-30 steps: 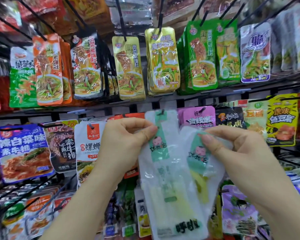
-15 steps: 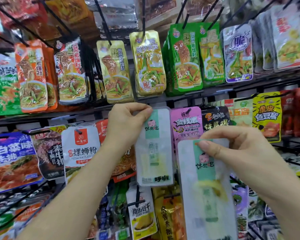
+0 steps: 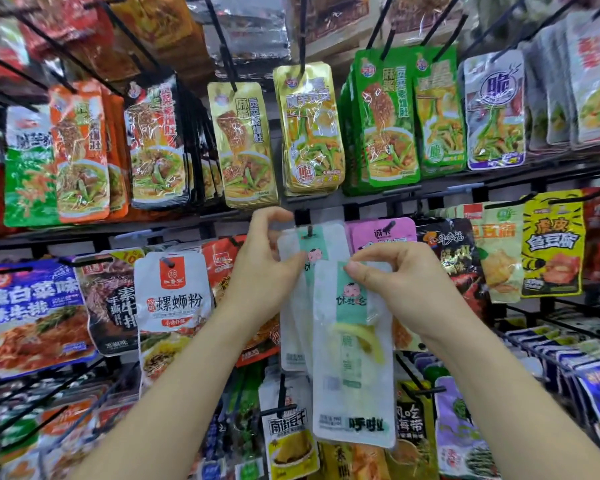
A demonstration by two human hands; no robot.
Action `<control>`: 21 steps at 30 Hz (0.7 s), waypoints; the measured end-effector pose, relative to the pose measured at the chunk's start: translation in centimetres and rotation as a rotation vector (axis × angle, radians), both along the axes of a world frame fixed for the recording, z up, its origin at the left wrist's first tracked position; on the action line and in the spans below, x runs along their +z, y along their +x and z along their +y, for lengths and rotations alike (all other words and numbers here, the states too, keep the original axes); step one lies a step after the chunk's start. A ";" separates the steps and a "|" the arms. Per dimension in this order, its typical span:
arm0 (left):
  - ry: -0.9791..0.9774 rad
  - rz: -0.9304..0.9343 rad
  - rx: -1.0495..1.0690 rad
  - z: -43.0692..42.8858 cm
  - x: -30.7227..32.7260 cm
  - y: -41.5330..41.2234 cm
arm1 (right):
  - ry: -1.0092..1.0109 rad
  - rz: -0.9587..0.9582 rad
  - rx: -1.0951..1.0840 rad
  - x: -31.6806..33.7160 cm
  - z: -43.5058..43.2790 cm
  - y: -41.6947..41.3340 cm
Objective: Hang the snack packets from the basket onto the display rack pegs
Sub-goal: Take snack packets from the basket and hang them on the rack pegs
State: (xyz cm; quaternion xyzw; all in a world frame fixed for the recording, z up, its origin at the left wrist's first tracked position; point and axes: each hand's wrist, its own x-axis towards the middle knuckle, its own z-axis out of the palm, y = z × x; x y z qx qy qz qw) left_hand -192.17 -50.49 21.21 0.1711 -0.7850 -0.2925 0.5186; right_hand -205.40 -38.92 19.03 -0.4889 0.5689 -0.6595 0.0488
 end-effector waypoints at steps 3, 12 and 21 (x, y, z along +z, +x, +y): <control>-0.077 -0.090 0.008 0.1 -1.9 1.2 | 0.000 0.052 -0.035 -0.1 -0.1 -0.2; -0.305 -0.252 0.351 -1.5 -2.7 0.3 | -0.032 0.032 -0.052 -0.2 -0.4 -0.7; -0.504 -0.050 0.304 2.5 -5.3 2.0 | -0.112 -0.122 0.055 0.0 0.7 -0.3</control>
